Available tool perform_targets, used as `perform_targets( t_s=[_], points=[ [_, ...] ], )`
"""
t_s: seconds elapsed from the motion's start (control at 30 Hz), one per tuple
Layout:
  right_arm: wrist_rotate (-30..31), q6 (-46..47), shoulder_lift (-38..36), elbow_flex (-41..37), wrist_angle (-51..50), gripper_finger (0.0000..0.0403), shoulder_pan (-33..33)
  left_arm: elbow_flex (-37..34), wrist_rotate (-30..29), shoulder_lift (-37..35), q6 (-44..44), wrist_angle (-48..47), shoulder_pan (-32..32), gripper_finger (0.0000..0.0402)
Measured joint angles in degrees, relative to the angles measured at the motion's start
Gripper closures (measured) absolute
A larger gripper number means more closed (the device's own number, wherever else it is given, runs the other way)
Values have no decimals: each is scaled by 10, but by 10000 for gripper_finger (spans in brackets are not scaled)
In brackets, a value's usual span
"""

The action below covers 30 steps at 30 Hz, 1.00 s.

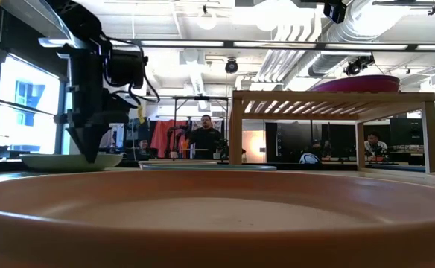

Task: Place and stack plates onto a shelf
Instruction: Stack the green plate on the purple plate on the shelf

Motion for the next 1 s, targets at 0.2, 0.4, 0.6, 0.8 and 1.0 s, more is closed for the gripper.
perform_targets(
  t_s=[0.2,0.4,0.6,0.8,1.0],
  points=[
    [0,0,0,0,0,285,0,51,1,0,13,-46,-26,400],
    [0,0,0,0,0,285,0,123,0,0,38,-116,-55,401],
    [0,0,0,0,0,285,0,196,-11,0,67,-192,-90,401],
    [0,31,0,0,0,285,0,270,-28,0,137,-244,-132,401],
    [0,81,0,0,0,285,0,342,-48,0,246,-276,-172,401]
  ],
)
